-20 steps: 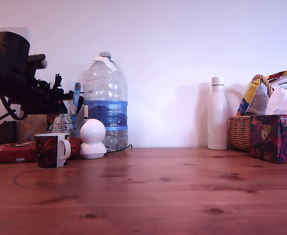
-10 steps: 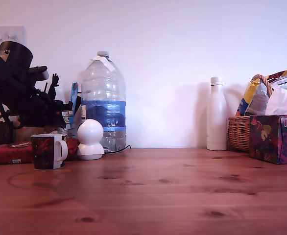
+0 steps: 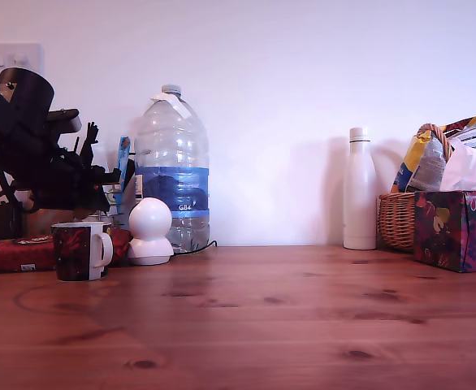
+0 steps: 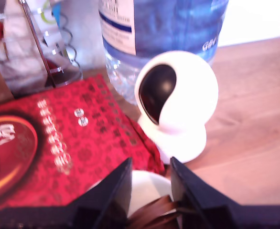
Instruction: Pick up the coffee capsules from the table one by one and drop them inside the nearest coffee cup
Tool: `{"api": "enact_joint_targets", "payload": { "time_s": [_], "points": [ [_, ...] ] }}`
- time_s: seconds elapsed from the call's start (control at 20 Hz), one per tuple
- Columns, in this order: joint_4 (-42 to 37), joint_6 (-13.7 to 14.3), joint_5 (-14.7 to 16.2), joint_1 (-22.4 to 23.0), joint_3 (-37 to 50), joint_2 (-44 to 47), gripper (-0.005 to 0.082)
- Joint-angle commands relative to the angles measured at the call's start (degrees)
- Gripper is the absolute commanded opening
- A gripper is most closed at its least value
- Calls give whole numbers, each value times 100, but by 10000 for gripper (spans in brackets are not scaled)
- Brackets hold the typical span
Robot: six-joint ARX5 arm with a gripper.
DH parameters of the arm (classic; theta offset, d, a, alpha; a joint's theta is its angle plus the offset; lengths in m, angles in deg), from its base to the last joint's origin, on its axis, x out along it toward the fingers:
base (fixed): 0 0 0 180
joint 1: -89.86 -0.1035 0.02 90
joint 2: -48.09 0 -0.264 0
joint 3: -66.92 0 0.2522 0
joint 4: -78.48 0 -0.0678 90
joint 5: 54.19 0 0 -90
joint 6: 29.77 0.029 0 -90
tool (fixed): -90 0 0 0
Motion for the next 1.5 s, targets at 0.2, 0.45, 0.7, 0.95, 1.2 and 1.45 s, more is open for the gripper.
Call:
{"api": "enact_joint_targets", "payload": {
  "time_s": [0.2, 0.45, 0.7, 0.95, 1.2, 1.45],
  "points": [
    [-92, 164, -63, -155, -7, 74, 468],
    [-39, 181, -39, -236, -7, 66, 465],
    [297, 348, 118, -249, -7, -186, 315],
    [970, 391, 409, -243, -4, -748, -20],
    [1274, 391, 483, -238, 140, -1023, -21],
    [918, 361, 525, -240, 1045, -1547, -21]
  ]
}}
